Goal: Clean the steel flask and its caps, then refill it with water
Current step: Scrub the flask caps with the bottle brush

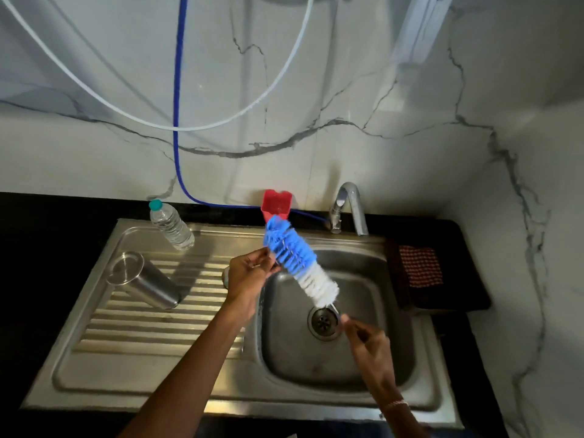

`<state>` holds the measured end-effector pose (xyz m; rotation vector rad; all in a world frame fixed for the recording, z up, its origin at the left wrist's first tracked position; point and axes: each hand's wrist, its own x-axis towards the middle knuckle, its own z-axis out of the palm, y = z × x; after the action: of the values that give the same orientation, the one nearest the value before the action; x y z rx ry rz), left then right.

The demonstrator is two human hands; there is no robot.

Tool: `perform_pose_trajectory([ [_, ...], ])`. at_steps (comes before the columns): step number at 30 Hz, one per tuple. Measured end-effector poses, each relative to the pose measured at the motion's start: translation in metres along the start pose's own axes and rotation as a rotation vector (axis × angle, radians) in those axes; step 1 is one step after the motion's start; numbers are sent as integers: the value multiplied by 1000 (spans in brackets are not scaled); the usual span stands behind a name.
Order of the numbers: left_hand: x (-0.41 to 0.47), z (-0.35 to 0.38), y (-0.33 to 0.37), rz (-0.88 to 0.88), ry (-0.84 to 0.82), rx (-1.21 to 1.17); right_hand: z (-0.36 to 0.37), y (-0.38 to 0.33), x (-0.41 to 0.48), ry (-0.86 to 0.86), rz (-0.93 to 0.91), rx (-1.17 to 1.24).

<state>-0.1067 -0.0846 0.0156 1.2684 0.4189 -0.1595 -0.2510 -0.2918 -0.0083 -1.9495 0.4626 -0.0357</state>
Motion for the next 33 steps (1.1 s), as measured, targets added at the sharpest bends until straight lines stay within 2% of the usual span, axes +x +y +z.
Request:
perform_pose_trajectory([
  [3, -8, 14, -16, 34, -65, 72, 5, -7, 9, 15, -38, -13],
  [8, 4, 14, -11, 53, 46, -13, -13, 28, -4, 10, 50, -106],
  [11, 0, 19, -17, 46, 14, 66, -13, 35, -5, -6, 79, -174],
  [15, -16, 34, -36, 37, -101, 187, -3, 15, 19, 84, 14, -274],
  [21, -10, 23, -28, 41, 0, 124, -25, 33, -7, 41, 28, -399],
  [25, -22, 24, -44, 18, -118, 210, -19, 20, 6, 100, -75, -484],
  [28, -24, 21, -44, 35, -198, 201, -20, 19, 17, 102, -113, -441],
  [33, -14, -4, -29, 10, -264, -16, -35, 36, -11, -16, -141, -236],
])
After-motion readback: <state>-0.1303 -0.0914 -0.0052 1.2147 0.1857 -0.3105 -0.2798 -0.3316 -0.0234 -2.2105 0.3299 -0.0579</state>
